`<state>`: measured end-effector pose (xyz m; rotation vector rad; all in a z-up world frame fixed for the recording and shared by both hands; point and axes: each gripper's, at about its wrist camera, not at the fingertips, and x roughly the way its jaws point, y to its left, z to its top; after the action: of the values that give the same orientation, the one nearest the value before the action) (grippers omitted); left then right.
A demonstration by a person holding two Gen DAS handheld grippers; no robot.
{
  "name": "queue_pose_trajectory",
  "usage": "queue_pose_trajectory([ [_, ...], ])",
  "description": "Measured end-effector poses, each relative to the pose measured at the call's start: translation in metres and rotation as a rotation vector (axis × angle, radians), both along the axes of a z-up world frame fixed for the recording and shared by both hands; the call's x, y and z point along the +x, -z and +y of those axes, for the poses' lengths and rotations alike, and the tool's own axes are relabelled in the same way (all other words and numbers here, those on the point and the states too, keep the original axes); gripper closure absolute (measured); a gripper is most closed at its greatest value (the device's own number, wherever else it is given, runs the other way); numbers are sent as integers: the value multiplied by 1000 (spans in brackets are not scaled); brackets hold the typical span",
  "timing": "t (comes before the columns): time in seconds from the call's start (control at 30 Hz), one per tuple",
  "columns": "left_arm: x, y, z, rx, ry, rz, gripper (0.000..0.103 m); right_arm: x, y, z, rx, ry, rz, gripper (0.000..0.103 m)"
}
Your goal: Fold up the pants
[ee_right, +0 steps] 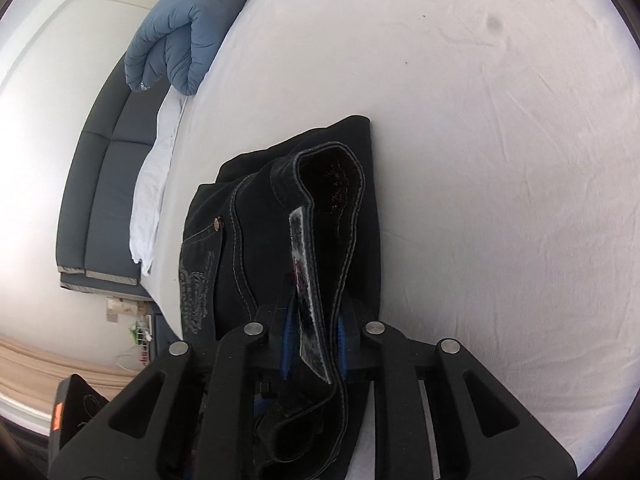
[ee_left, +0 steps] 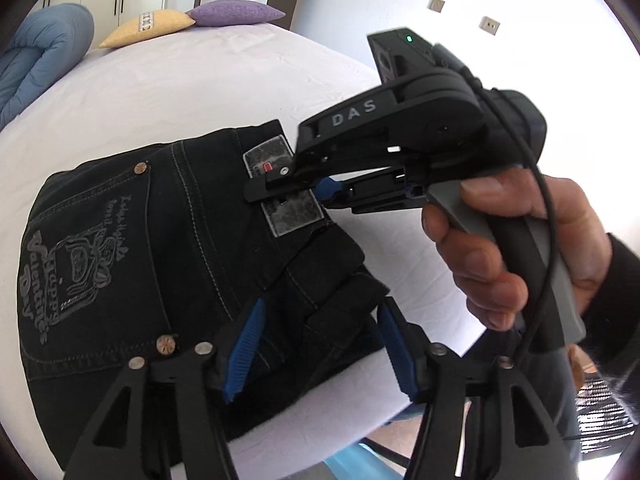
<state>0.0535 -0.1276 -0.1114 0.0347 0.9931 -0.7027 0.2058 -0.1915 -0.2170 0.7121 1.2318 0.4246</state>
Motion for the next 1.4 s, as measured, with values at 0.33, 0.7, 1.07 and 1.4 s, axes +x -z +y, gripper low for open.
queue_pose_trajectory([
  [0.33,24,-27,101,-93,-161,26,38,-36,-65,-21,11,78,-155,75],
  [0.7,50,19,128,-90,-206,132,39,-61,5,35,-31,-72,-40,93],
  [1.07,113,-5,144,-101,-252,79,67,-67,16,31,-39,-55,-95,102],
  [1.4,115,25,132,36,-229,89,101,-69,19,28,-41,-21,-89,103],
])
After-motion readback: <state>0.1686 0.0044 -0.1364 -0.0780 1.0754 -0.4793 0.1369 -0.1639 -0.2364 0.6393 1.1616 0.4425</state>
